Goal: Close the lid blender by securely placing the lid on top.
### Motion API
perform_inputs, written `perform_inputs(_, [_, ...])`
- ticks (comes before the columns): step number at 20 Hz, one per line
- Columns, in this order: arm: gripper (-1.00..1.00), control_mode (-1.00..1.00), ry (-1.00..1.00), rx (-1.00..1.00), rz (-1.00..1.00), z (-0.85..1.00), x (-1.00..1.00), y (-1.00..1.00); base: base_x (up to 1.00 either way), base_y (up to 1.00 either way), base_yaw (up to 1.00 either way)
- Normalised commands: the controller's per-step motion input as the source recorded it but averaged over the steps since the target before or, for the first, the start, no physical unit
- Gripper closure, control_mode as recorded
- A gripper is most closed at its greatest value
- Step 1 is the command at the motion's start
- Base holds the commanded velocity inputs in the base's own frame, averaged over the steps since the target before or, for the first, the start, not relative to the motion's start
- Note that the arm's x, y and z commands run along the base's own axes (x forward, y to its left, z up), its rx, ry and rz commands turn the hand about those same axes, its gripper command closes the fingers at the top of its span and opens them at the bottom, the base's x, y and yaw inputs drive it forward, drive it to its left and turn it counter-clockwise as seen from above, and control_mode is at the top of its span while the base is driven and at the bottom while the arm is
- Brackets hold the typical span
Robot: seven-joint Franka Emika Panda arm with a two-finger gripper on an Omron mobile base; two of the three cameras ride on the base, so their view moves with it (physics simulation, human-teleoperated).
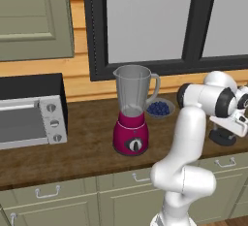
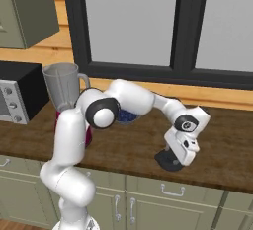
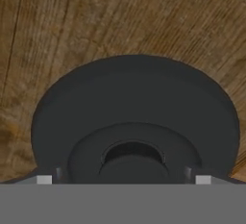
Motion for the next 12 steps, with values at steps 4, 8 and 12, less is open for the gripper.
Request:
perform_inputs(4, [1.0,-1.0,0.06,-0.02,-0.02,-0.98,-0.19,0.27,0.0,0.0,0.0])
perform_inputs(8, [1.0,-1.0,0.0,0.0,-0.03,-0.8,-0.29,0.13,0.0,0.0,0.0])
perform_inputs(12, [1.0,-1.0,0.0,0.0,-0.07,-0.55,-0.23,0.27,0.0,0.0,0.0])
